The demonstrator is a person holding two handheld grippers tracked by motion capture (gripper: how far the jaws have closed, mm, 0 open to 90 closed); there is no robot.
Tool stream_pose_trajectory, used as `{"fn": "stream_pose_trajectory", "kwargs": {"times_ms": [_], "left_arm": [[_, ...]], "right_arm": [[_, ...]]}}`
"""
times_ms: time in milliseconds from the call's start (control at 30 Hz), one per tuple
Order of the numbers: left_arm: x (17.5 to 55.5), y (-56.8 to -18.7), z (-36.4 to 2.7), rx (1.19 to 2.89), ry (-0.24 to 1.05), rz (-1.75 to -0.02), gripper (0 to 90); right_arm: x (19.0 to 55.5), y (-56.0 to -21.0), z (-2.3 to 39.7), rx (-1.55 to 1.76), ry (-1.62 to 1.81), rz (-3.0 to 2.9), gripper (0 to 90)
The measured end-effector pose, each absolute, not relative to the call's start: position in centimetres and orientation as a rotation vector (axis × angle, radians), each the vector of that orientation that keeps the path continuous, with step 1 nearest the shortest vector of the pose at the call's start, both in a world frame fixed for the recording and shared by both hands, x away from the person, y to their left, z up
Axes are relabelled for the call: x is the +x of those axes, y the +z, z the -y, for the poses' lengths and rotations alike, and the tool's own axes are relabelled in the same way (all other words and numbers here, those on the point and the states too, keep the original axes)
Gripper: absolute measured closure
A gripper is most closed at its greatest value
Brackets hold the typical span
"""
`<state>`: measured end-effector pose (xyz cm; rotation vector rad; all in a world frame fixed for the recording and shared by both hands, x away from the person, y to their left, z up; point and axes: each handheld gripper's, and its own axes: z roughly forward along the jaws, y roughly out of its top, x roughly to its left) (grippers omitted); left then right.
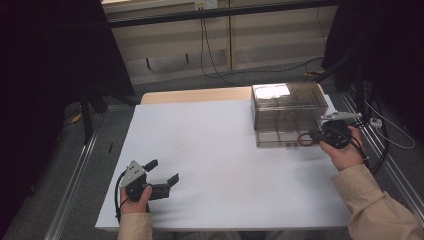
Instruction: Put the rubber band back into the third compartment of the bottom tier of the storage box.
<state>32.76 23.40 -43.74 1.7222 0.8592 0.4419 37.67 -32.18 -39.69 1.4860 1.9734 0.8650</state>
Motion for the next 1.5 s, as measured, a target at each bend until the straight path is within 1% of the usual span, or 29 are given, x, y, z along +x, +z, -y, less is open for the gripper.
{"fn": "stream_pose_trajectory", "kwargs": {"times_ms": [1500], "left_arm": [[32.8,-43.8,-23.4,1.733,0.435,-0.862,2.8]], "right_arm": [[39.8,-39.9,32.5,1.525,0.826,-1.938,86.5]]}}
